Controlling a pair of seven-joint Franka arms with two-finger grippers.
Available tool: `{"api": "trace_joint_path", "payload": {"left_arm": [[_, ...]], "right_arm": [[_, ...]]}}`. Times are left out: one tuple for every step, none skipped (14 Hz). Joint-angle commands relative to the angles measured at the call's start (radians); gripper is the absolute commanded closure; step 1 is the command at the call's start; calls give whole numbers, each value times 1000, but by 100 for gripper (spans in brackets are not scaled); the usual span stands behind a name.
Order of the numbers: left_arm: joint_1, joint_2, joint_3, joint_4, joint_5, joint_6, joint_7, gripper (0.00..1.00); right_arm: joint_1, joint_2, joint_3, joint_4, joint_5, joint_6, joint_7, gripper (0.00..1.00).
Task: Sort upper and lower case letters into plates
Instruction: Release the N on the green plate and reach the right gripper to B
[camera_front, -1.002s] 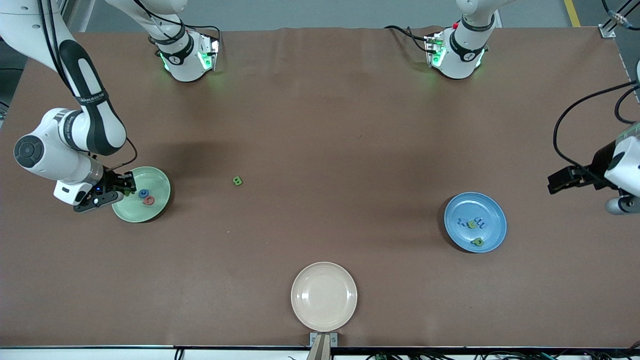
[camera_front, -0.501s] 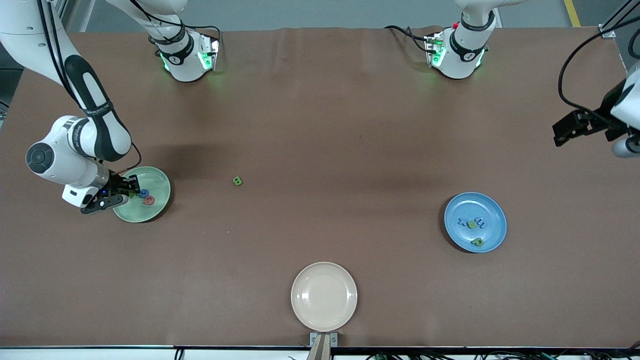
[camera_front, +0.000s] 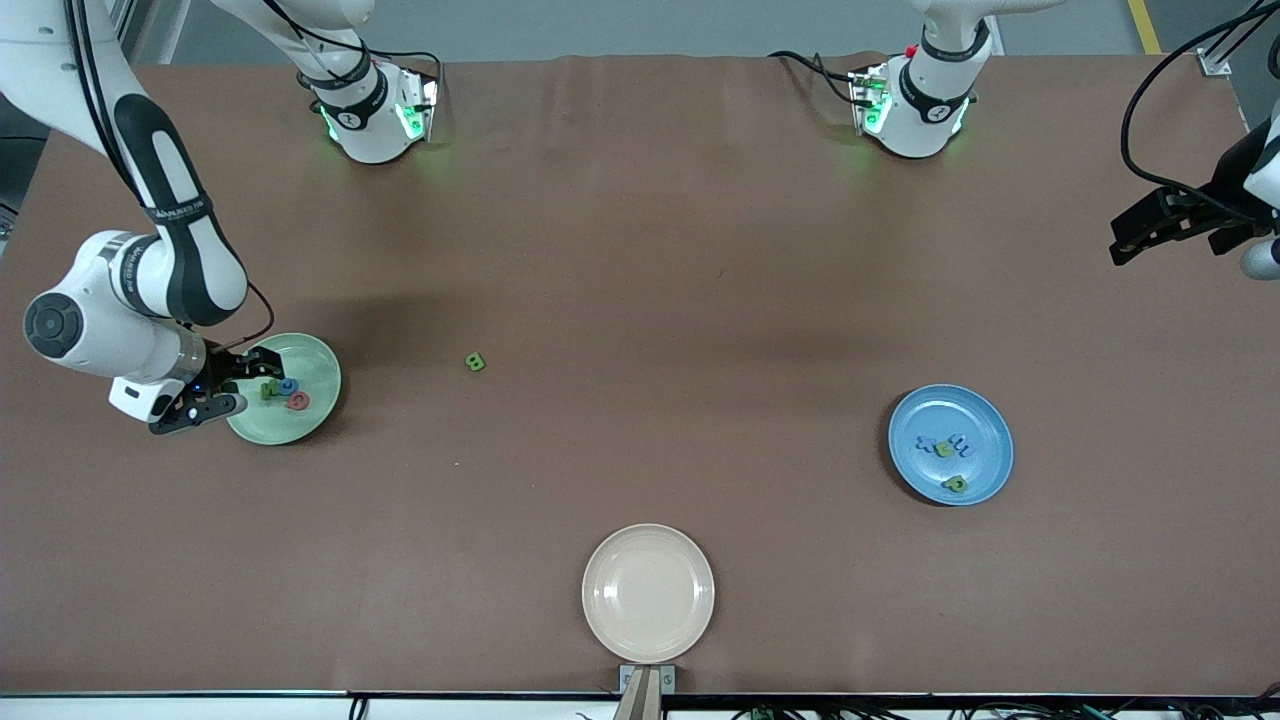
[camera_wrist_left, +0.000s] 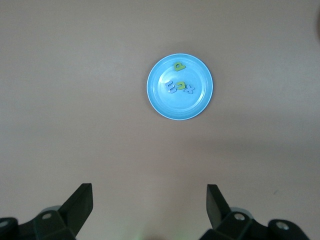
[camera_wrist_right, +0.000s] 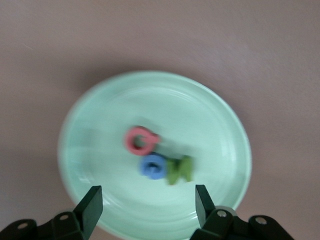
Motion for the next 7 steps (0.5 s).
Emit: {"api": "trace_joint_path", "payload": {"left_arm": [[-23, -41, 22, -45, -20, -5, 28, 0], [-42, -45, 46, -46, -20, -5, 30, 0], [-55, -45, 66, -46, -22, -5, 36, 0], [-53, -45, 70, -45, -22, -5, 49, 0], [-53, -44, 68, -45, -22, -3, 51, 0], [-53, -42, 64, -45, -22, 0, 51, 0], [-53, -41, 61, -43, -22, 3, 51, 0]], "right_arm": [[162, -87, 2, -16, -1, -97, 327, 8], [227, -102, 2, -16, -1, -117, 475, 2], [280, -107, 2, -15, -1, -118, 585, 1], [325, -106, 2, -15, -1, -112, 688, 1], [353, -98, 2, -16, -1, -105, 765, 1], [365, -95, 2, -16, 4, -99, 834, 1], [377, -92, 3, -18, 10, -83, 900, 1]]}}
